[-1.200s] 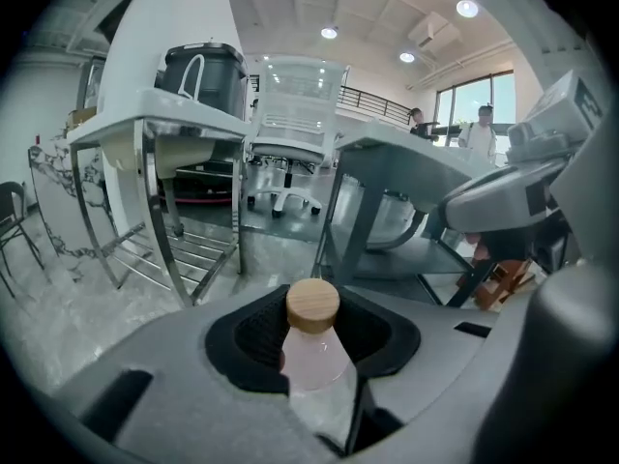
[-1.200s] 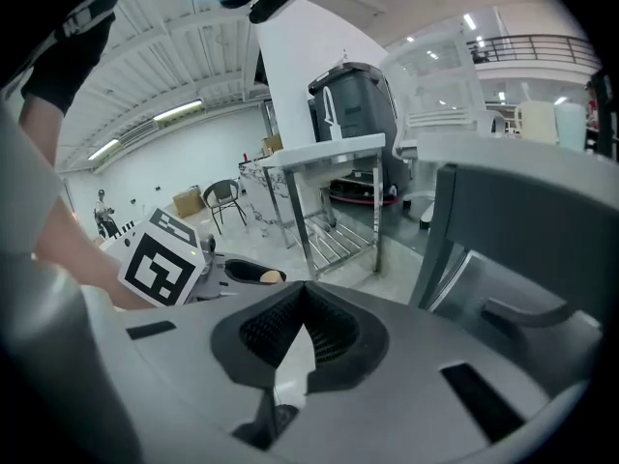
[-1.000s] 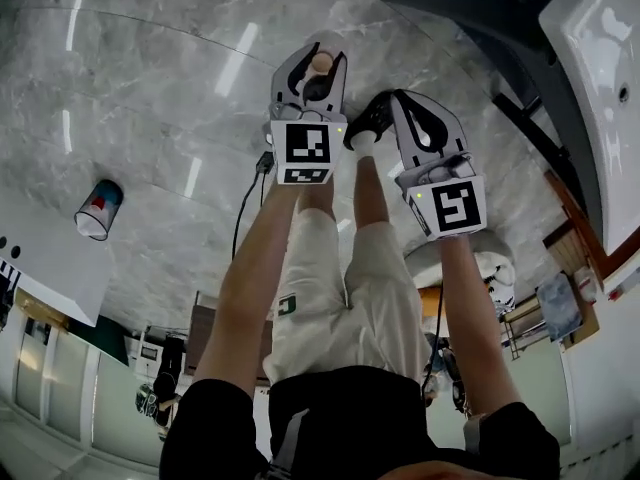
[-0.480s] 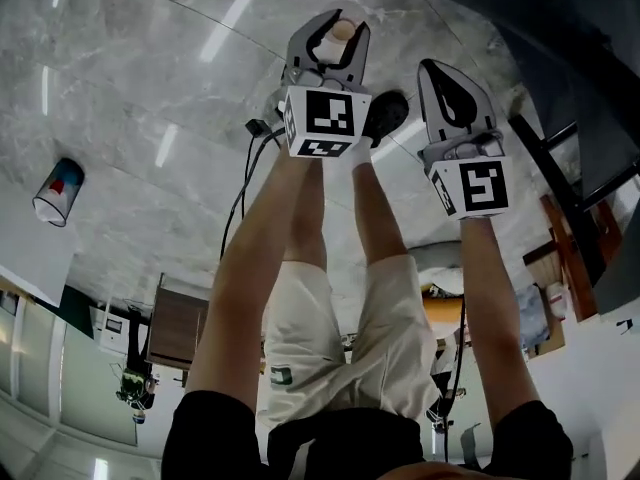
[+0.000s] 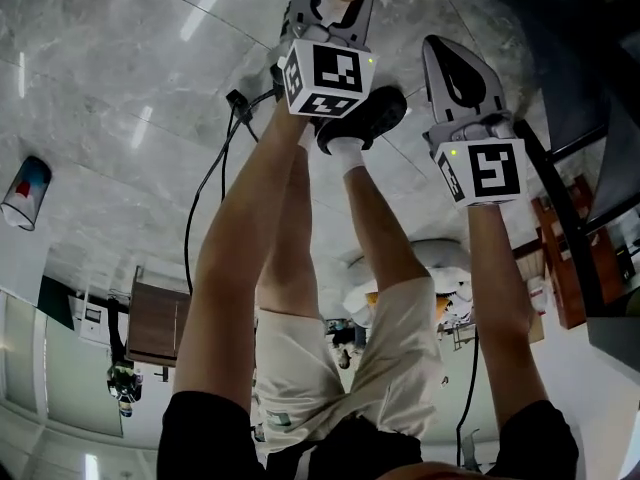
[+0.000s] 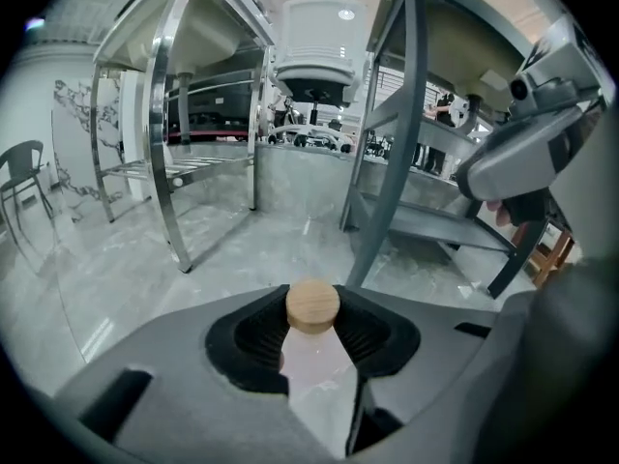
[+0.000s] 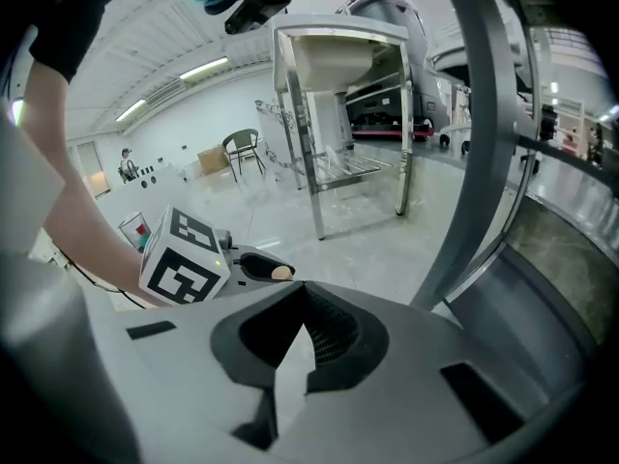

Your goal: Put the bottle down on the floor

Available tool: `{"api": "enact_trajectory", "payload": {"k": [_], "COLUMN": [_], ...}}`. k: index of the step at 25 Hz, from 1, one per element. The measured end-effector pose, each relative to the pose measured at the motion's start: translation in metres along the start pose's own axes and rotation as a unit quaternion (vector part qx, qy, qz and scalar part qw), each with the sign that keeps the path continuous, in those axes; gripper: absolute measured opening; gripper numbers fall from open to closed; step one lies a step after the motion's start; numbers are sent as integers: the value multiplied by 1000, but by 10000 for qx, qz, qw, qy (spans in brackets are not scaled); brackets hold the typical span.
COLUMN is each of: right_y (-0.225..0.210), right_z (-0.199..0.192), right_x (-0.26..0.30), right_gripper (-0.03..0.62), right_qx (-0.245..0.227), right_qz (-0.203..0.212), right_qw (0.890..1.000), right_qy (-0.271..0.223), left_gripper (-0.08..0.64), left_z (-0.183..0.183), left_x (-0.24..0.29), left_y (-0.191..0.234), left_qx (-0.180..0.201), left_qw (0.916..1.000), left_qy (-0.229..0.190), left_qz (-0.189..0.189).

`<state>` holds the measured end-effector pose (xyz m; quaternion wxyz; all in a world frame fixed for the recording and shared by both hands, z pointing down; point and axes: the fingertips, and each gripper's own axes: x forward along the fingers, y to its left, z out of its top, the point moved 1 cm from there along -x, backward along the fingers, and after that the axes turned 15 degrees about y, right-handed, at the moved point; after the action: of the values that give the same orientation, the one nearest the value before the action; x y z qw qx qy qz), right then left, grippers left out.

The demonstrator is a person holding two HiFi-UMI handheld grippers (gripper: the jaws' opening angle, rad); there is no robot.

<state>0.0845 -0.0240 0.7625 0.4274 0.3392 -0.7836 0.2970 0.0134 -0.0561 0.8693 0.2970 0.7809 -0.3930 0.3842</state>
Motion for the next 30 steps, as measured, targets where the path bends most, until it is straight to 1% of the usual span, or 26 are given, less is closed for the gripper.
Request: {"api": "enact_trajectory", "payload": {"k": [5, 7, 11, 15, 20, 24, 27, 30], "right_y": [-3, -1, -1, -2, -1, 0, -2, -4], "right_z": [-12, -15, -18, -20, -22, -22, -21, -21], "right_x": [32, 40, 57, 72, 86, 95, 97, 96], "right_gripper": [5, 5, 5, 5, 5, 5, 5, 5], "right_qx": [76, 95, 124, 169, 175, 129, 108, 81], "right_qz": [-12, -4, 14, 17, 50, 140, 177, 184], "right_qw": [10000, 10000, 9999, 9998, 9998, 9998, 9997, 9997], "right_qy": [21, 24, 21, 43, 87, 115, 112, 118], "left_gripper": [146, 146, 146, 146, 146, 146, 146, 146], "left_z": [-23, -30, -40, -52, -59, -63, -61, -61], "left_x": [38, 46, 63, 80, 98, 113, 121, 126], "left_y": [18, 25, 37, 50, 56, 62, 63, 59], "left_qx": [-310, -351, -317, -287, -148, -194, -254, -268], "left_qw": [9995, 9993, 9992, 9987, 9986, 9982, 9979, 9977], "left_qy": [104, 140, 213, 381, 480, 559, 566, 595], "left_qz": [2, 55, 140, 161, 161, 134, 194, 186]}}
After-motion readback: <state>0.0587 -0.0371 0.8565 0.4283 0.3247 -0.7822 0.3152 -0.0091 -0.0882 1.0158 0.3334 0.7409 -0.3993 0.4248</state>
